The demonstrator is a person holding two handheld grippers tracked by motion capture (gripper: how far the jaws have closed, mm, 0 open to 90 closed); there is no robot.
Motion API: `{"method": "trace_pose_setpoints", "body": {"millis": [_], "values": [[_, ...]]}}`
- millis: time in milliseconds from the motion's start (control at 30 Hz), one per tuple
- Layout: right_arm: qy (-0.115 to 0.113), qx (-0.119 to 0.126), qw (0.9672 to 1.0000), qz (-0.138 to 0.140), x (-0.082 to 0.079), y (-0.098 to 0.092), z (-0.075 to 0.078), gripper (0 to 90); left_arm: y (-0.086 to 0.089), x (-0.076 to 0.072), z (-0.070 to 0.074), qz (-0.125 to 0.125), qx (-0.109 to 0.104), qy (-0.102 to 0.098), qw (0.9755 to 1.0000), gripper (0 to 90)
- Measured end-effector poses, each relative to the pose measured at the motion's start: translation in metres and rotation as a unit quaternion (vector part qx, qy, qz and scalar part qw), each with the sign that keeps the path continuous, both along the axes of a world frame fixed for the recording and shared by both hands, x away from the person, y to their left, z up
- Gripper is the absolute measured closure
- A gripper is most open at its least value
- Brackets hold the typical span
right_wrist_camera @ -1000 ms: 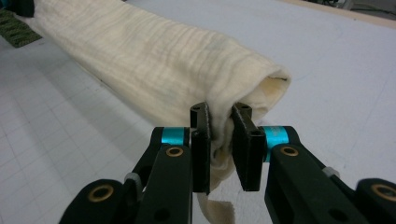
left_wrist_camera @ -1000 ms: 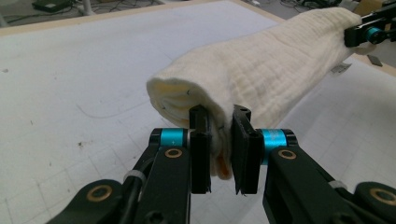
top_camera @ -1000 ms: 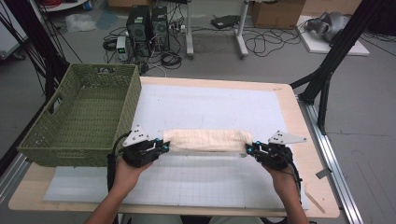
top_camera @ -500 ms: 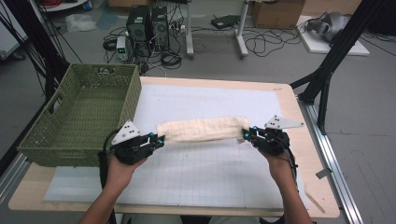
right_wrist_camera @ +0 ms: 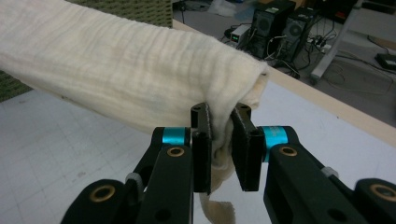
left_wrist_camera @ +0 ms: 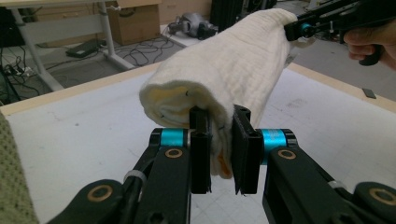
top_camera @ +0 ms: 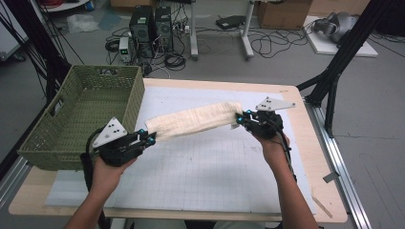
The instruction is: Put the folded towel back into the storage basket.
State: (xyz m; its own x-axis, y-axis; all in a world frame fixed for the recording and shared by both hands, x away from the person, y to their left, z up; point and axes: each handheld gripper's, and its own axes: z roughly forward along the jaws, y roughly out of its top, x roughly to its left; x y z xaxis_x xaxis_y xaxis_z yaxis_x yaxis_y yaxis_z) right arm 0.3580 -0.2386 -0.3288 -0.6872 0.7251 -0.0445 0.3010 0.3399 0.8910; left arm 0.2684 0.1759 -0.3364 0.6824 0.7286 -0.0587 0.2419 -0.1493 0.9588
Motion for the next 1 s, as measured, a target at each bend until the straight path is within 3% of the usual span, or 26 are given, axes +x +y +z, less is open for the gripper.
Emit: {"method": "trace_pose_setpoints", "body": {"millis": [467,1000], "values": [[-0.010,-0.010,0.9997,0.018,0.036,0.042,0.016,79.7,0.021,-0.011,0.008,0.016,-0.002,-0.015,0.9998,79.1],[-0.028,-0.015,0.9983,0.048,0.069,0.108,0.042,79.8,0.053,-0.030,0.016,0.049,0.004,-0.035,0.9982,79.2]]}}
